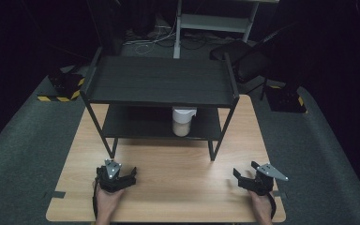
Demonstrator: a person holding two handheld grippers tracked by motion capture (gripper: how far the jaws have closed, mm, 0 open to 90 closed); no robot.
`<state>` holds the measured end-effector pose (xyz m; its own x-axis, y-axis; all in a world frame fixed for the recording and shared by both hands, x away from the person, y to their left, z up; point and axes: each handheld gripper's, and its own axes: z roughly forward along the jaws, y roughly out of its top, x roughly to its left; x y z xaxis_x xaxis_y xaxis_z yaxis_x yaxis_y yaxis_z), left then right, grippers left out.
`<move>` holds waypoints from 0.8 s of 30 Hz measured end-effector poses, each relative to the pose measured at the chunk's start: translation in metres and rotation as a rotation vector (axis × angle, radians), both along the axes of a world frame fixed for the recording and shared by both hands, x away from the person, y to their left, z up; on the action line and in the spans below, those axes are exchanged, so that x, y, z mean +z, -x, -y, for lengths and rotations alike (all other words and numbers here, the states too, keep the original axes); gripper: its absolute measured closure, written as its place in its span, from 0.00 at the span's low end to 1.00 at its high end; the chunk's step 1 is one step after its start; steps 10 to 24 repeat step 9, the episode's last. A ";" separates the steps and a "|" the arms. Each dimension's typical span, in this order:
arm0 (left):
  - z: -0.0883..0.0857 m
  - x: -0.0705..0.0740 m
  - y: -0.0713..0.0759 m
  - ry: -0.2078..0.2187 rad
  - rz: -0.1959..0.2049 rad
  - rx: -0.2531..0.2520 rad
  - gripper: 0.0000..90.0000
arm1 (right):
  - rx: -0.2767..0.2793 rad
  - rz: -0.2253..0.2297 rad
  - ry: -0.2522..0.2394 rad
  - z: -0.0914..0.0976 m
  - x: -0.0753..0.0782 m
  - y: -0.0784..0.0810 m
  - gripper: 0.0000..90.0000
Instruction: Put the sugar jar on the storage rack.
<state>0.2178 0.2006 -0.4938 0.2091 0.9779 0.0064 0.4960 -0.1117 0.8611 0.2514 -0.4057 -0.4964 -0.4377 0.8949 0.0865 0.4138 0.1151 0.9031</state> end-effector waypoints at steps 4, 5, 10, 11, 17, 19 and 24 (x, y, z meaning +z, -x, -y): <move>0.000 0.000 0.000 0.001 0.001 0.001 0.05 | -0.001 0.000 0.002 0.000 0.000 0.000 0.08; 0.000 0.000 0.000 0.000 0.000 0.001 0.05 | -0.002 0.001 0.002 0.000 0.000 0.000 0.08; 0.000 0.000 0.000 -0.002 0.000 0.001 0.05 | -0.003 0.004 0.001 0.000 0.000 0.001 0.08; 0.000 0.000 0.000 -0.002 0.000 0.001 0.05 | -0.003 0.004 0.001 0.000 0.000 0.001 0.08; 0.000 0.000 0.000 -0.002 0.000 0.001 0.05 | -0.003 0.004 0.001 0.000 0.000 0.001 0.08; 0.000 0.000 0.000 -0.002 0.000 0.001 0.05 | -0.003 0.004 0.001 0.000 0.000 0.001 0.08; 0.000 0.000 0.000 -0.002 0.000 0.001 0.05 | -0.003 0.004 0.001 0.000 0.000 0.001 0.08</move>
